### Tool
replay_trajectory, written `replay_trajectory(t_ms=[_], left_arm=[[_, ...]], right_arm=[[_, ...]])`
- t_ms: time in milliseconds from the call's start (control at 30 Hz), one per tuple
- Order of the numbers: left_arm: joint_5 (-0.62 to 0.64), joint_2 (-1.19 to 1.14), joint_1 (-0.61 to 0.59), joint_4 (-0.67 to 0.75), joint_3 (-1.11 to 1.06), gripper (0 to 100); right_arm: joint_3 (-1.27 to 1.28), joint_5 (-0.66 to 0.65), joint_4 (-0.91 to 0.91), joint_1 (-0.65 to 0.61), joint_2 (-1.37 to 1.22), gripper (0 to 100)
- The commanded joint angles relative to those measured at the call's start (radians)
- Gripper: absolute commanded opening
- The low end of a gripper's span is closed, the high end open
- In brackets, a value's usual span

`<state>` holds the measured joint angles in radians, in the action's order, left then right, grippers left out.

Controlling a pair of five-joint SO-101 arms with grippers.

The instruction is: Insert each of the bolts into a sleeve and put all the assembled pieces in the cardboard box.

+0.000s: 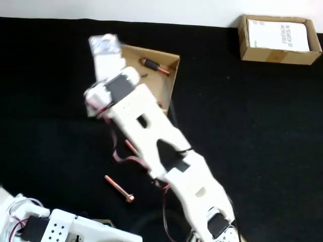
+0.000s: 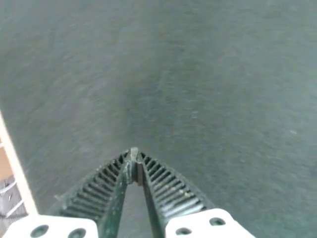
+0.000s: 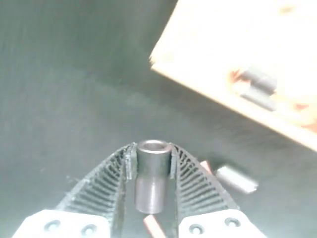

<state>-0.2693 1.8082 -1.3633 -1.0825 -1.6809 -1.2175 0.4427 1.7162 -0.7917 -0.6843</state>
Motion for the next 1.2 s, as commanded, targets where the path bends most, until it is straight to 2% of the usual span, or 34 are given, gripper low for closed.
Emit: replay_trajectory(t_ms=[0,200,367,500,733,867,933,1033,1167], left_arm=[[-0.008,0.01,0.15,-0.002,-0.013,1],[0.003,0.01,0.424,0.005,0.008,1],[0.123,-0.004,0.667,-0.025,0.16,1],[0.203,-0.16,0.855,-0.046,0.28,1],[0.204,-0.659,1.017,-0.002,0.568,1],[0.198,-0.911,1.113,-0.04,0.773,1],[0.137,-1.018,1.173,-0.087,0.885,1],[-0.054,-1.171,1.268,-0.17,1.033,1],[-0.226,-1.359,1.408,-0.27,1.175,1]], right_arm=[[-0.128,-0.066,0.035,0.163,0.147,0.7],[-0.228,-0.143,0.047,0.417,0.275,0.7],[-0.166,-0.16,0.05,0.559,0.43,0.7],[0.033,-0.16,0.05,0.57,0.61,0.7],[0.539,-0.161,0.045,0.573,0.981,0.7],[0.822,-0.157,0.013,0.667,1.155,0.7],[0.983,-0.157,-0.028,0.76,1.228,0.7],[1.239,-0.16,-0.12,0.937,1.328,0.7],[1.544,-0.192,-0.272,1.164,1.471,0.7]])
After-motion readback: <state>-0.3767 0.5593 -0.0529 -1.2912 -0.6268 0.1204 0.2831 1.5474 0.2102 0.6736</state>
